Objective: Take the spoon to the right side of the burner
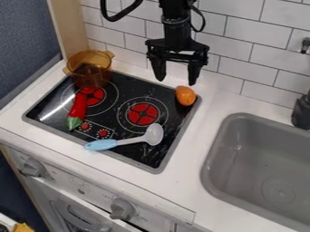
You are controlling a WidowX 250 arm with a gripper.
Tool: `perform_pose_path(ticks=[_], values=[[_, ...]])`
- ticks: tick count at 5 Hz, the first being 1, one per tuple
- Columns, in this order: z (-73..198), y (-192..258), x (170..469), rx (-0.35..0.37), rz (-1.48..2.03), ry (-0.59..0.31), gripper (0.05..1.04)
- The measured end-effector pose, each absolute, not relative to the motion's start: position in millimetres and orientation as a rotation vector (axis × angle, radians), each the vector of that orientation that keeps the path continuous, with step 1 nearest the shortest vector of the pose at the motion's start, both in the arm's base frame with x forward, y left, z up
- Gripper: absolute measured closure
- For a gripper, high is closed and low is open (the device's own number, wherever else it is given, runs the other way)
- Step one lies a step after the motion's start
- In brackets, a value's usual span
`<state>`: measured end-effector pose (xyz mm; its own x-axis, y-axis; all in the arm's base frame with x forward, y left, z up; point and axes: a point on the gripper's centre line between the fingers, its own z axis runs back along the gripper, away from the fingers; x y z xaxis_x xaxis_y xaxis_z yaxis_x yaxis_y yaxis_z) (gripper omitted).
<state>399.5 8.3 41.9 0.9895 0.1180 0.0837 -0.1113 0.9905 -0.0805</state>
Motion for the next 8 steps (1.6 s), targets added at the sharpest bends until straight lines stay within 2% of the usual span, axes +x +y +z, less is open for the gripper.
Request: perform_pose_path(ticks=[1, 2, 3, 4, 5, 8], values=[[26.0, 7.5, 394.0, -0.075, 0.109, -0.044, 0.085], [25.9, 10.1, 375.4, -0.056, 0.029, -0.018, 0.085], [54.7, 16.2, 362.4, -0.046, -0.037, -0.111, 0.085], [68.6, 27.7, 340.3, -0.067, -0.12, -0.182, 0.085], [60.5, 32.0, 321.9, -0.041, -0.346, -0.164, 0.085], [22.6, 71.3, 281.1, 0.064, -0.6, -0.09, 0.085]])
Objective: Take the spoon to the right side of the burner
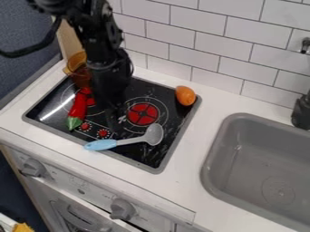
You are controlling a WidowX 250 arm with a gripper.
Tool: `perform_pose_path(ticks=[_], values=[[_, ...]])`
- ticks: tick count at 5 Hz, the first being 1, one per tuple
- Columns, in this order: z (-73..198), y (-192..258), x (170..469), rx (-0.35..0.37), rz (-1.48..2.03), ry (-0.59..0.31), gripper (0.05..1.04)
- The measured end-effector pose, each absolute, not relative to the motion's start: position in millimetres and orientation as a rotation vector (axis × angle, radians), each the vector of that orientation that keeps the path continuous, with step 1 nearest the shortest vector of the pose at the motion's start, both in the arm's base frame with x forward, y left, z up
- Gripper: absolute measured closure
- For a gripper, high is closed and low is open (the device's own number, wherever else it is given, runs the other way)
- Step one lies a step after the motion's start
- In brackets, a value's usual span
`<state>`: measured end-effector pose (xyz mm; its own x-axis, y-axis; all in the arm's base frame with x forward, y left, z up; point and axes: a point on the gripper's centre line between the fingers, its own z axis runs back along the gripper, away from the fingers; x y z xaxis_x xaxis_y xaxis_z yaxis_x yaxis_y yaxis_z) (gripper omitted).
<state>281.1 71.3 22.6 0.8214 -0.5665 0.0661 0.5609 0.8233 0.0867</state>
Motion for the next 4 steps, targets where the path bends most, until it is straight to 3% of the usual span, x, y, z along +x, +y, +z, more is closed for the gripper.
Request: perform_pose_path(ticks=[2, 3, 4], values=[[-8.5, 74.6, 265.5, 0.054, -0.637, -0.022, 0.085], [-21.9, 76.5, 262.9, 0.072, -0.654, 0.006, 0.131], [-23.2, 71.6, 265.0, 0.086, -0.655, -0.011, 0.422]])
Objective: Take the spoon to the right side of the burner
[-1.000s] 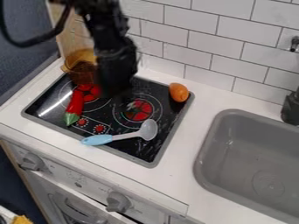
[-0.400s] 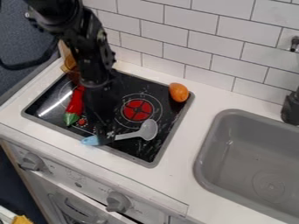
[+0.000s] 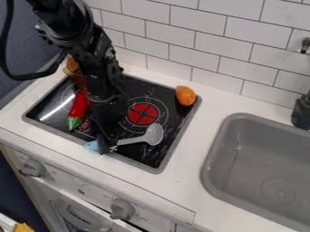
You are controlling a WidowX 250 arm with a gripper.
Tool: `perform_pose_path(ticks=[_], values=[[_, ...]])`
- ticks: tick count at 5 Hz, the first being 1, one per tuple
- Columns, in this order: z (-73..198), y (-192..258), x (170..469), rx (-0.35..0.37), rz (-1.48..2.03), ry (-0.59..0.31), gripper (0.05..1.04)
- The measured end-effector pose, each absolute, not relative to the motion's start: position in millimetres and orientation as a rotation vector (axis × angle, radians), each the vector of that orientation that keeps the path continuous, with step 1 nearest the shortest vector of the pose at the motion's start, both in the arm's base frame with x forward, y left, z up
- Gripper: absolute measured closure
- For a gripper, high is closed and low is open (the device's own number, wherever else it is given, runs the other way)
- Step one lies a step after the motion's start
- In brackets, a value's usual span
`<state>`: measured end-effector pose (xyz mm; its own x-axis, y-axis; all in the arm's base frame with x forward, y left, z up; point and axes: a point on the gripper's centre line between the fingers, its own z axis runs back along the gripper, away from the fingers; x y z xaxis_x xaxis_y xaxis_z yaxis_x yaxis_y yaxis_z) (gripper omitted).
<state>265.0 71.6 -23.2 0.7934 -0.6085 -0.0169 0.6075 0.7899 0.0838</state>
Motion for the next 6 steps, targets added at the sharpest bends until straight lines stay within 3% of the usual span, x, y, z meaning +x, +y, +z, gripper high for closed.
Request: perform_pose_path(ticks=[1, 3, 4, 6], values=[[-25.3, 63.6, 264.3, 0.094, -0.674, -0.012, 0.713], [-25.3, 58.5, 263.9, 0.102, -0.682, -0.012, 0.76], [-22.4, 40.7, 254.3, 0.047, -0.692, 0.002, 0.76], [19.3, 24.2, 247.7, -0.022, -0.568, -0.079, 0.76]])
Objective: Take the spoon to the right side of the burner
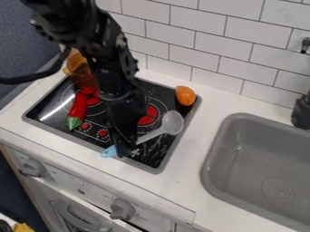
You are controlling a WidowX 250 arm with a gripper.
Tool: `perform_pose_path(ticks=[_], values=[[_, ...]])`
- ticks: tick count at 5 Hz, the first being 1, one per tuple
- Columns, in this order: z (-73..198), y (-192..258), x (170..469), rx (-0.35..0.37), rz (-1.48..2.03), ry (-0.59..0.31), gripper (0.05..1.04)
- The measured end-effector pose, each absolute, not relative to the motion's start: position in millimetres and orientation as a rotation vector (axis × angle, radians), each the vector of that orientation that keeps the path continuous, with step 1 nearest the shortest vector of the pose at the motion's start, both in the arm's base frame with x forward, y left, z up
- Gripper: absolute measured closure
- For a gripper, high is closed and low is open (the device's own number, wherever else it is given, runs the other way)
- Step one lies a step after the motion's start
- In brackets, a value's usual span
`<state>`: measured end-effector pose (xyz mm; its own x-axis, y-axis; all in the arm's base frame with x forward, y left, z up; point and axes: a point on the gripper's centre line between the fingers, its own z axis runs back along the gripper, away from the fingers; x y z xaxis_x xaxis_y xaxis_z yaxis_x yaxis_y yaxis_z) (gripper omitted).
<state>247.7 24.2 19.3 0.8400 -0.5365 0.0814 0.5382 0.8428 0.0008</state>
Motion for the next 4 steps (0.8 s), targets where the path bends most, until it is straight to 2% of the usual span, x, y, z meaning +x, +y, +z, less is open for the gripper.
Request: perform_pose_path(ticks=[1, 2, 3, 4], values=[[37.4, 29.9, 250.5, 0.004, -0.305, -0.073, 0.76], [51.5, 36.7, 266.7, -0.072, -0.057, -0.087, 0.76], [56.5, 46.9, 287.4, -0.155, 0.194, -0.122, 0.76], [55.0, 49.4, 303.9, -0.204, 0.451, -0.126, 0.76]])
